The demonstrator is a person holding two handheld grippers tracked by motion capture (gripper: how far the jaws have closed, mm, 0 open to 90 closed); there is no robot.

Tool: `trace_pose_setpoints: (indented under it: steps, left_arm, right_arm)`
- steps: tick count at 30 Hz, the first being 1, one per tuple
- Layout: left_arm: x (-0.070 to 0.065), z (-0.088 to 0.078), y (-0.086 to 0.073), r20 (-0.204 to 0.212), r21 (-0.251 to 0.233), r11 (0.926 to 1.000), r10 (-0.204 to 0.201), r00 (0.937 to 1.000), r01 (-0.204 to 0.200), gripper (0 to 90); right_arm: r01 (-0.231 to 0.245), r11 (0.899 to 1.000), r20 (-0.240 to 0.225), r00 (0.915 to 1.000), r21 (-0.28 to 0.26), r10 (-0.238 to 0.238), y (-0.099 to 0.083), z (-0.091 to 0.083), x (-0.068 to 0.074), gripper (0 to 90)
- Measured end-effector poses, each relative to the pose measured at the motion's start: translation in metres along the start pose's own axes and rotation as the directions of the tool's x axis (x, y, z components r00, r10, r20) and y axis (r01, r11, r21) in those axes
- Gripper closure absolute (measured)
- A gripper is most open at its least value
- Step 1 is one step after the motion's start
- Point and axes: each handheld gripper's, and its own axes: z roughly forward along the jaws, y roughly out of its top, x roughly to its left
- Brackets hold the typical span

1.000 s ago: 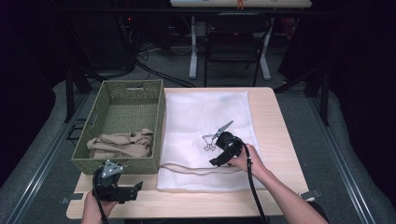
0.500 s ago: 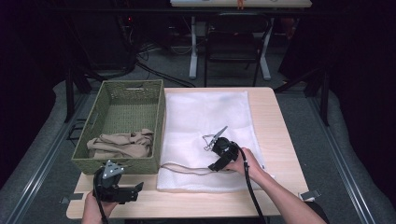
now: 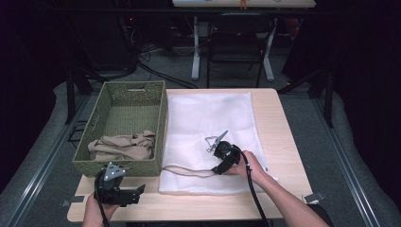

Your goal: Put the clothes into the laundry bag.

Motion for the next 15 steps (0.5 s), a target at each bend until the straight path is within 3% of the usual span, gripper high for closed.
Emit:
trace_pose_setpoints:
  steps: [6,15]
  left_arm:
    - [-0.0010,-0.0006,-0.0002,-0.002,-0.003,1.0000,-0.003,1.0000,0.003,0.2]
    - [-0.0006,-0.0002,-0.0001,-0.002,-0.001,1.0000,0.002,1.0000,-0.002,0.3]
  right_arm:
    - [-0.036,0.999,0.005,0.9993,-0.035,0.036,-0.0040,-0.0019,-0.0043,43.7]
    - [-0.049,0.997,0.010,0.9987,-0.060,0.049,-0.0068,-0.0030,-0.0087,53.2]
